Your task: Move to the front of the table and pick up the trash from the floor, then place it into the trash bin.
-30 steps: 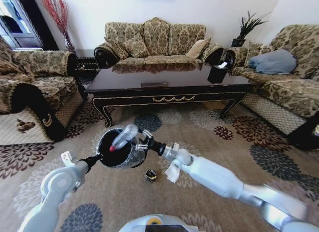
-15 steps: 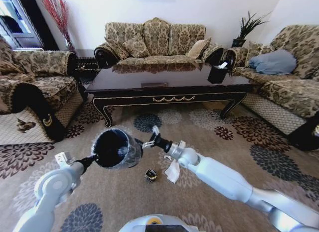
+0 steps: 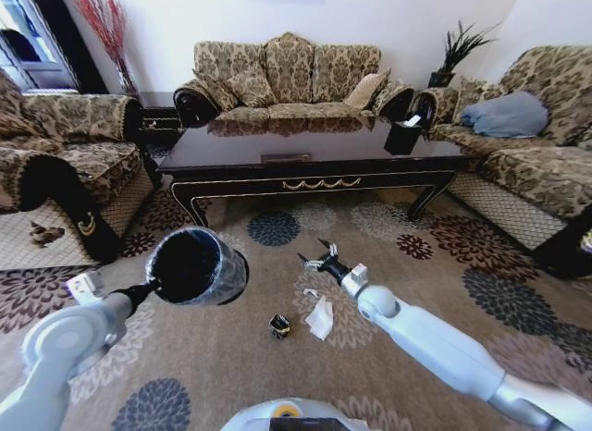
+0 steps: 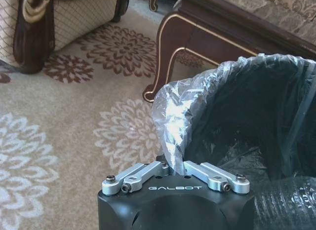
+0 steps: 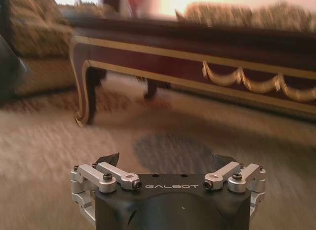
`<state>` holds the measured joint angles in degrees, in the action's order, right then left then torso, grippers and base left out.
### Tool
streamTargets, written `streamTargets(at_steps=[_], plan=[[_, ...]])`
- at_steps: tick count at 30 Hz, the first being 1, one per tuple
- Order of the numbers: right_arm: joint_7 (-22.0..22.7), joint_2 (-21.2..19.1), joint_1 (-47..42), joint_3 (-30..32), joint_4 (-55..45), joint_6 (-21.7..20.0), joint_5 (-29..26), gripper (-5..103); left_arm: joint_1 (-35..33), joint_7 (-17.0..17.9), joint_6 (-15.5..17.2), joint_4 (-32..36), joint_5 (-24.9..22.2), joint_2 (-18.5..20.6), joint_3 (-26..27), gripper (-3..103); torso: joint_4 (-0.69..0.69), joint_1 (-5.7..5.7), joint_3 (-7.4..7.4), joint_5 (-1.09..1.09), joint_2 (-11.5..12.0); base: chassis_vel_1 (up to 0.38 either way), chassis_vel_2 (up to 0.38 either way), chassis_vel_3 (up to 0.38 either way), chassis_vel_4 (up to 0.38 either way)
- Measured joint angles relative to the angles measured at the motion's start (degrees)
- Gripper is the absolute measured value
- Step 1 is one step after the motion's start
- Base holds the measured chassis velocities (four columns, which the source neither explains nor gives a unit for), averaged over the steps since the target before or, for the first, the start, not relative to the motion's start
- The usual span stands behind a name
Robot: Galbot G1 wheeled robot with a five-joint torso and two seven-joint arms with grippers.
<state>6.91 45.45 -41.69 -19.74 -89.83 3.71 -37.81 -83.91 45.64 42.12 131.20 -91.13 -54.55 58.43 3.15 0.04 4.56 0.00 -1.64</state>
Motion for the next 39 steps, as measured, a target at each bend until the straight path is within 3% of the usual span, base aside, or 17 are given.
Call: streamTargets(at_steps=[4,7,12,18,22,29,35,37,39], plan=[[9.1,2.2,-0.7,-1.9,1.4,-7.0,-6.8,100,-1.9,-0.1,0.0,1.6,-1.5,0.4,4.4,0,-0.01,0.0,0.0,0.01,0.0,0.0,0.0,0.0,0.0],[12.9,3.9,-1.4,-2.3,3.6,-9.8,-9.5,100,-2.6,-0.2,0.0,2.6,-1.9,0.1,6.1,0,-0.01,0.0,0.0,0.0,0.0,0.0,0.0,0.0,0.0],[16.0,6.4,-1.4,-4.7,8.8,-10.2,-10.3,100,-3.0,-0.3,0.0,3.2,-1.9,-1.0,6.4,0,0.01,0.0,0.0,0.0,0.0,0.0,0.0,0.0,0.0],[21.2,9.3,-0.6,-6.9,11.7,-13.6,-17.1,100,-2.4,-0.9,0.0,2.8,-0.5,-2.4,4.1,0,0.0,0.0,0.01,0.0,0.0,0.0,0.0,0.0,0.0],[20.7,9.4,-0.7,-7.7,12.5,-14.7,-17.6,100,-2.3,-1.1,0.0,2.2,-0.2,-2.1,3.9,0,0.0,0.0,0.01,0.0,0.0,0.0,0.0,0.0,0.0],[15.1,8.5,-1.4,-9.4,15.5,-15.1,-15.1,100,-2.1,-1.7,0.0,1.2,0.4,-1.2,3.3,0,0.0,0.0,0.0,0.01,0.0,0.0,0.0,0.0,0.0],[13.1,9.1,-1.5,-9.8,18.8,-15.0,-13.3,103,-1.5,-1.9,0.0,0.6,1.4,-1.8,1.8,0,0.0,0.0,0.0,0.0,0.0,0.0,0.0,0.0,0.0],[13.1,9.1,-1.6,-9.8,19.0,-15.0,-13.0,101,-1.4,-1.9,0.0,0.5,1.5,-1.8,1.7,0,0.0,0.0,0.0,0.01,0.0,0.0,0.0,0.0,0.0],[13.4,9.3,-2.0,-9.7,20.3,-15.1,-10.8,91,-1.3,-1.9,0.0,0.3,1.8,-1.7,1.6,0,0.0,0.0,0.0,0.0,0.0,0.0,0.0,0.0,0.0]])
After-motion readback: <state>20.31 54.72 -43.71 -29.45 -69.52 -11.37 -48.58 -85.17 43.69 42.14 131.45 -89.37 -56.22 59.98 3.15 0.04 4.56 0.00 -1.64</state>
